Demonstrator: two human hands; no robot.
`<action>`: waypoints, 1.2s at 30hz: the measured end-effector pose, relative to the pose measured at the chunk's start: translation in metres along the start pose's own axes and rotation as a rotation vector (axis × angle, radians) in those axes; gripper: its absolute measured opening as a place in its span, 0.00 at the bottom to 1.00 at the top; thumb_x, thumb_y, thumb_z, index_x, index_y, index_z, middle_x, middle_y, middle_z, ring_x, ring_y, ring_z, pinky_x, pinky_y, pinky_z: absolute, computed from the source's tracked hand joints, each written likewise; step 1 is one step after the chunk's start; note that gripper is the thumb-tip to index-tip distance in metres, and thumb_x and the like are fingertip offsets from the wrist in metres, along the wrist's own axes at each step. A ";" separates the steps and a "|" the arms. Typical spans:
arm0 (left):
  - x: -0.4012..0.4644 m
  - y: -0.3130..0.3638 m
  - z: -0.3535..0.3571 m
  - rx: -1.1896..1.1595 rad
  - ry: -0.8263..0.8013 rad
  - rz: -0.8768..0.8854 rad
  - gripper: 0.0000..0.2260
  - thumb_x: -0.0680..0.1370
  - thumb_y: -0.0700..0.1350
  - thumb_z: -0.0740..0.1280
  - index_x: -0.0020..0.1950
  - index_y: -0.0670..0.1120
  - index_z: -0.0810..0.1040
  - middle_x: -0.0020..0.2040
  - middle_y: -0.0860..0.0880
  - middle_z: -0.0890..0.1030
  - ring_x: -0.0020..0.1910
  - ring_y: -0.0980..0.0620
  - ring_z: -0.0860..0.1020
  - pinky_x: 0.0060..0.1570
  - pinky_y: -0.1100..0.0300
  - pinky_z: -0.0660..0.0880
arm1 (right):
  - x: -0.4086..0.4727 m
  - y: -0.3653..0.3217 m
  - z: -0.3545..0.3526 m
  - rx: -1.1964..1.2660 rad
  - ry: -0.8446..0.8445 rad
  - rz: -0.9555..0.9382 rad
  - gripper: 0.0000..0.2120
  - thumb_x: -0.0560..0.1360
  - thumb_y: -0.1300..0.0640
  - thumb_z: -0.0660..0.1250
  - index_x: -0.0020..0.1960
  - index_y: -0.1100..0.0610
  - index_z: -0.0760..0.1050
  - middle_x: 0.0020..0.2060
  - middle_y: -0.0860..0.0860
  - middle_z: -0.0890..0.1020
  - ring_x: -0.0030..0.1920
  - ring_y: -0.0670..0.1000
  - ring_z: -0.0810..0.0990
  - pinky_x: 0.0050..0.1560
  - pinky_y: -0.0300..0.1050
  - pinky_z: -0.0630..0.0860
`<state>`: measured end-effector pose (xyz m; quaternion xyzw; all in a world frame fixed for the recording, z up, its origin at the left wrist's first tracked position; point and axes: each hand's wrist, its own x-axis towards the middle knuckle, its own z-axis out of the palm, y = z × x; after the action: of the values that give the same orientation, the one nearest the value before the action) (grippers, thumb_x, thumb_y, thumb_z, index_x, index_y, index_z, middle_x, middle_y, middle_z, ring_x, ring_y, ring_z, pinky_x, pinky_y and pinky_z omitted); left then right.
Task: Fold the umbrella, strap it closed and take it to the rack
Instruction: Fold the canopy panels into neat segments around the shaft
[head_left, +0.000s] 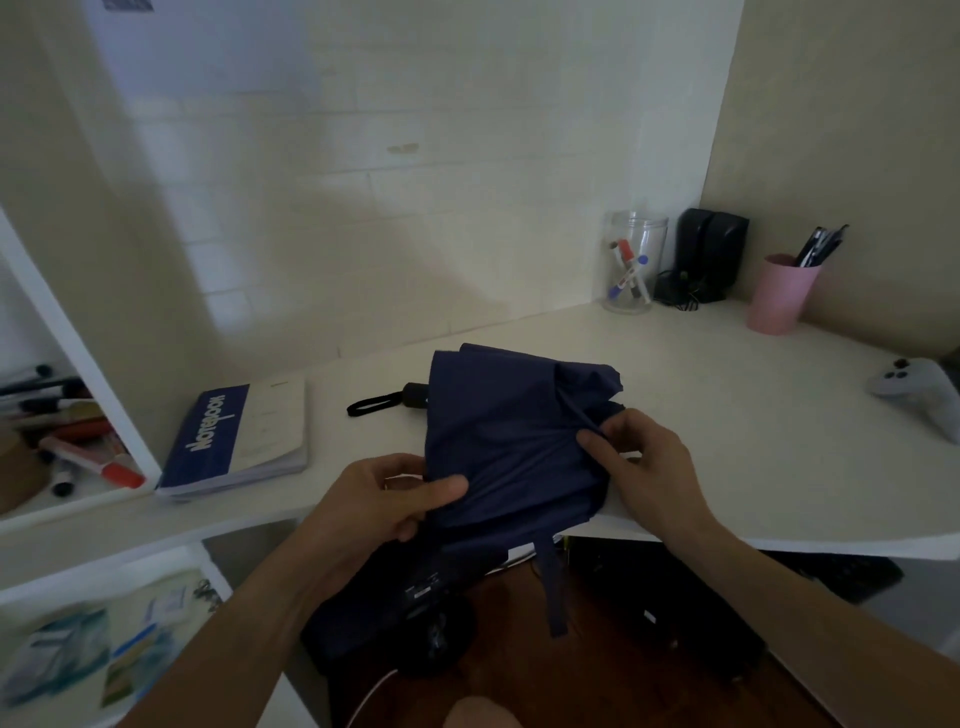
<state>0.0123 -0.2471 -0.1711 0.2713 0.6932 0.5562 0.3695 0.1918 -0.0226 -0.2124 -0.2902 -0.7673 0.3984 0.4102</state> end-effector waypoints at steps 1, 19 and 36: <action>-0.002 -0.001 0.000 0.008 0.011 -0.005 0.23 0.61 0.52 0.83 0.53 0.47 0.86 0.53 0.40 0.86 0.56 0.35 0.83 0.62 0.41 0.78 | 0.000 0.000 0.000 0.003 0.000 -0.001 0.07 0.75 0.52 0.73 0.42 0.52 0.76 0.39 0.47 0.83 0.42 0.45 0.82 0.45 0.42 0.77; 0.005 -0.036 -0.006 0.594 0.341 0.431 0.10 0.73 0.46 0.78 0.49 0.55 0.80 0.46 0.58 0.85 0.47 0.63 0.82 0.49 0.61 0.81 | -0.002 0.000 -0.020 -0.101 -0.177 -0.162 0.12 0.69 0.65 0.78 0.38 0.53 0.76 0.38 0.49 0.82 0.40 0.49 0.81 0.43 0.46 0.81; 0.010 0.005 -0.004 1.225 -0.049 1.110 0.14 0.77 0.43 0.60 0.54 0.51 0.84 0.62 0.51 0.83 0.60 0.51 0.82 0.59 0.52 0.81 | -0.007 -0.009 -0.029 -0.574 -0.107 -0.789 0.27 0.69 0.63 0.76 0.64 0.57 0.71 0.71 0.56 0.73 0.73 0.59 0.69 0.70 0.55 0.71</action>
<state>0.0027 -0.2404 -0.1682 0.7396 0.6305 0.1753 -0.1570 0.2195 -0.0215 -0.1976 -0.0578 -0.9175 -0.0008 0.3935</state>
